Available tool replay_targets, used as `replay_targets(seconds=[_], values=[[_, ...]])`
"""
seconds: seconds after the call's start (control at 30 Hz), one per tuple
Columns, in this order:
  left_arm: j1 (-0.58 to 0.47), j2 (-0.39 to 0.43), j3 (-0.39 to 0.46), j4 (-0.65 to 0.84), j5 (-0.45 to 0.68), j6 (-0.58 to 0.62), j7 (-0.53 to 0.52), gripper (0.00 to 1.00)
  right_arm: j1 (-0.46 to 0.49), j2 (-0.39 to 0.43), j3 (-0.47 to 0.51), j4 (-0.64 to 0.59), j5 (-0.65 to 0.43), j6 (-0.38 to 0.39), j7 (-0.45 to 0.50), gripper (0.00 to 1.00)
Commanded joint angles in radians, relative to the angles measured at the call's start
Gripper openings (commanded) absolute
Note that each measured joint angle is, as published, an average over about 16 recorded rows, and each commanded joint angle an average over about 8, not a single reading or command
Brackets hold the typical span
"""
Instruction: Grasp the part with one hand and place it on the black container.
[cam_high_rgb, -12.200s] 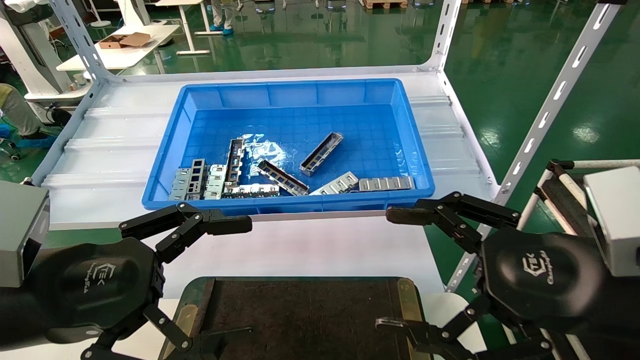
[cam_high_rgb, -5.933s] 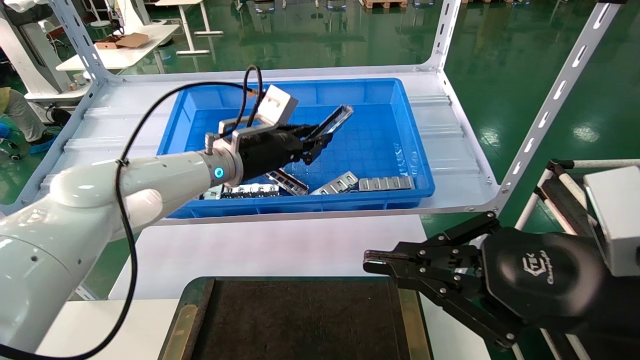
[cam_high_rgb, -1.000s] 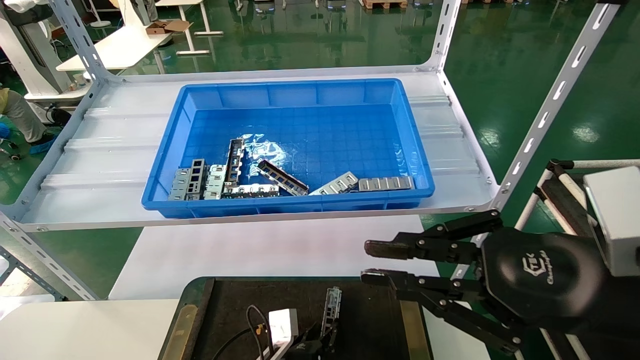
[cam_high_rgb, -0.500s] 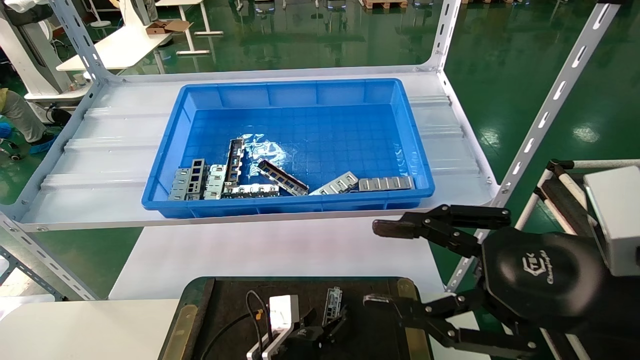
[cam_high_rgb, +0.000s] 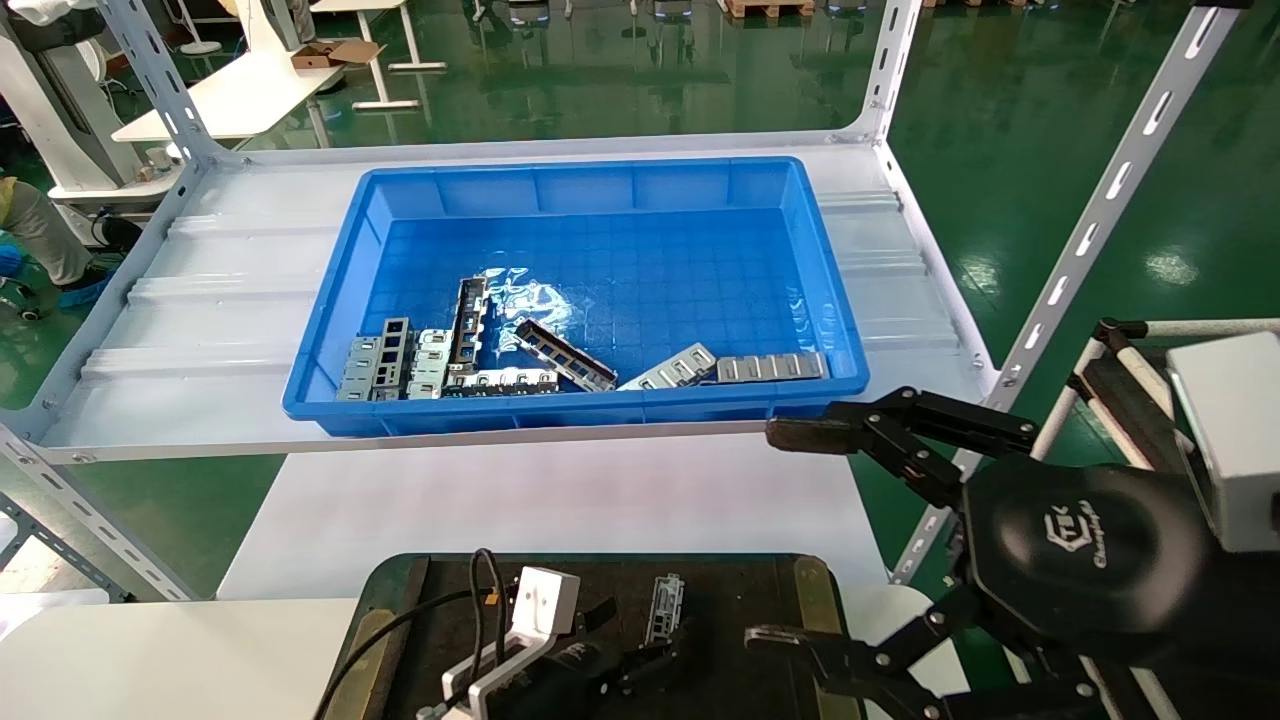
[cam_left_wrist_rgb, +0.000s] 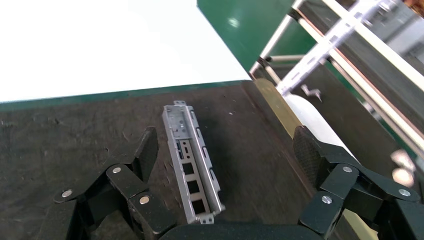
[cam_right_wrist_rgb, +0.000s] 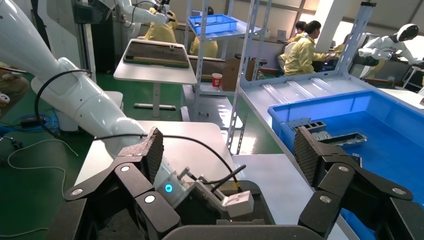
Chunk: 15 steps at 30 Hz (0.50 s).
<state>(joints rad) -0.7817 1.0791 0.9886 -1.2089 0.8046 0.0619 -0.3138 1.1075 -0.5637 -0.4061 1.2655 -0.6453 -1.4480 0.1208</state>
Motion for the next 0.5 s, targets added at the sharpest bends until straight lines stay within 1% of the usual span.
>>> replay_targets(seconds=[0.03,0.27,0.5], values=[[-0.001,-0.029,-0.009,-0.009,0.012,0.051,0.01,1.0,0.0,0.0,0.0,0.0,0.0,0.0,0.0,1.0],[0.025,-0.119,-0.094,-0.04,0.009,0.231,0.099,1.0,0.0,0.0,0.0,0.0,0.0,0.0,0.0,1.0],[0.043,-0.186,-0.195,-0.028,-0.04,0.421,0.21,1.0,0.0,0.0,0.0,0.0,0.0,0.0,0.0,1.0]])
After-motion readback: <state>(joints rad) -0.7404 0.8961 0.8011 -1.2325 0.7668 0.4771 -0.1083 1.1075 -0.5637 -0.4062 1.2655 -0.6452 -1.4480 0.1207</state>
